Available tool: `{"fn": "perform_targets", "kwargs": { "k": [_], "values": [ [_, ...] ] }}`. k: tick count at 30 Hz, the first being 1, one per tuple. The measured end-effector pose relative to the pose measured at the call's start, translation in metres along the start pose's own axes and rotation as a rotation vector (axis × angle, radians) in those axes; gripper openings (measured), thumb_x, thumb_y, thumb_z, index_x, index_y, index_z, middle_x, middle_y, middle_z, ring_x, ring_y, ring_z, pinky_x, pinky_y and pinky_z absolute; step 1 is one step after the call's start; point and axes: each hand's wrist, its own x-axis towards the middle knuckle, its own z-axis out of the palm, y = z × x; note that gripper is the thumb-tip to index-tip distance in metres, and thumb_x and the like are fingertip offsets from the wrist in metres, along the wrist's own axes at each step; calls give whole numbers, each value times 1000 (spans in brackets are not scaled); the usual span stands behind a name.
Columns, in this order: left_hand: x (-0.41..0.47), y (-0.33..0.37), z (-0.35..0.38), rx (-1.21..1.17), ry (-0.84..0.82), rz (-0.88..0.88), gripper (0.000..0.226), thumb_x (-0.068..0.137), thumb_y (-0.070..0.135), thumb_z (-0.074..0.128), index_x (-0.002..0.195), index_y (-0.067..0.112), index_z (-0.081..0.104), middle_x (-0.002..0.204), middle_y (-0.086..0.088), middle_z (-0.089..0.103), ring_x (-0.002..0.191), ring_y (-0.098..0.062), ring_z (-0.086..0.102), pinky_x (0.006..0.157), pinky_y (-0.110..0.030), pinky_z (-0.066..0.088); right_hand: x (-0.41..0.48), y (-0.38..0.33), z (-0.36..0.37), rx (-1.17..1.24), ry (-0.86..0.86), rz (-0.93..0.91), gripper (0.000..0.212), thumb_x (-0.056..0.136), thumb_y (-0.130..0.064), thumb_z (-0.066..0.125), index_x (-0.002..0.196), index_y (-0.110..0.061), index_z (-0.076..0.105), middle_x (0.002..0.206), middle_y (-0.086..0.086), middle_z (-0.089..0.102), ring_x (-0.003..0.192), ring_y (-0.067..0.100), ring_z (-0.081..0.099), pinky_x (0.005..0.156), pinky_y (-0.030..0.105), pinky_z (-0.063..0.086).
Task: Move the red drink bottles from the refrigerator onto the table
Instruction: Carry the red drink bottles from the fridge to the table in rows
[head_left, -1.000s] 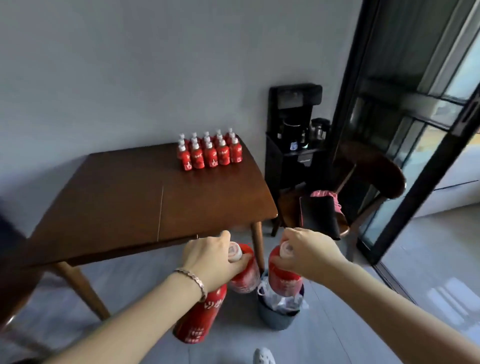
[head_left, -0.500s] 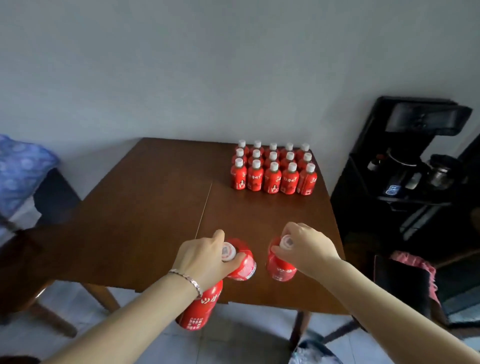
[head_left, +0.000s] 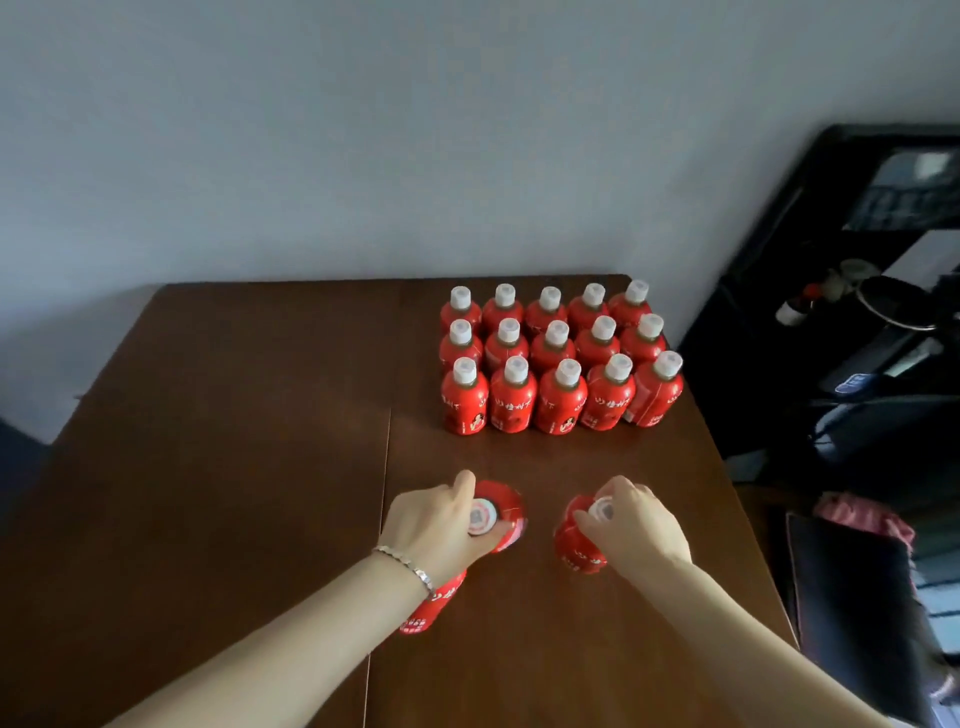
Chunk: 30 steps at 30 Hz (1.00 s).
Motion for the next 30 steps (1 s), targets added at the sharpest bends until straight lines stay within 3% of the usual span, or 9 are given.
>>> {"fn": "perform_targets", "kwargs": {
  "k": [4,8,13,16,19,21,22,25,30],
  "values": [
    [52,-8,8,-2,84,94,56,86,65,38,113,17,45,99,0,66,88,-19,66,65,-25,43,49,-11,-3,57,25,31,34,85,-42,59,113,-22,55,113,0,54,98,24,61,77,35,53],
    [93,-15,22,-41,225,160,53,75,68,36,70,19,53,47,7,56,35,-10,54,38,-17,26,90,-24,-2,97,4,-13,31,86,-42,58,109,-22,54,109,0,54,92,23,60,74,35,52],
    [116,-23,42,6,209,227,52,68,65,35,63,20,60,38,6,51,28,-8,48,33,-13,30,108,-30,-2,39,-45,-75,43,85,-36,60,122,-19,48,120,5,46,107,26,53,88,36,49],
    [122,-25,52,37,128,248,53,65,68,43,66,19,64,40,5,55,31,-9,52,33,-16,37,102,-33,6,-183,179,-414,68,69,-30,77,130,-17,49,124,6,46,114,29,49,92,37,49],
    [120,-22,45,21,44,196,53,66,68,56,83,18,65,57,3,65,48,-12,63,43,-19,37,97,-43,26,-144,-37,-651,82,70,-31,77,141,-24,37,139,-2,37,128,22,40,101,30,43],
    [117,-21,41,-17,-5,145,55,82,63,48,113,19,54,90,1,68,80,-18,67,59,-25,37,97,-48,44,-88,-259,-528,85,77,-32,71,147,-29,23,147,-8,25,136,17,29,105,28,38],
    [116,-22,41,-48,-34,122,55,84,63,45,120,21,47,100,1,66,90,-19,64,64,-26,35,99,-50,52,-48,-257,-478,84,77,-32,71,146,-31,23,147,-8,26,134,17,33,103,29,41],
    [112,-28,38,-100,-117,16,51,83,60,51,116,21,43,105,3,58,100,-18,55,68,-26,34,98,-53,66,150,-151,-324,79,74,-30,71,141,-31,30,136,-6,39,121,22,50,91,28,45],
    [99,-50,37,-236,-263,-226,47,76,46,68,112,24,48,117,2,40,110,-19,39,84,-29,44,87,-53,83,339,-89,-160,80,76,-35,74,141,-25,29,137,-3,38,118,22,54,91,29,44]
  ]
}}
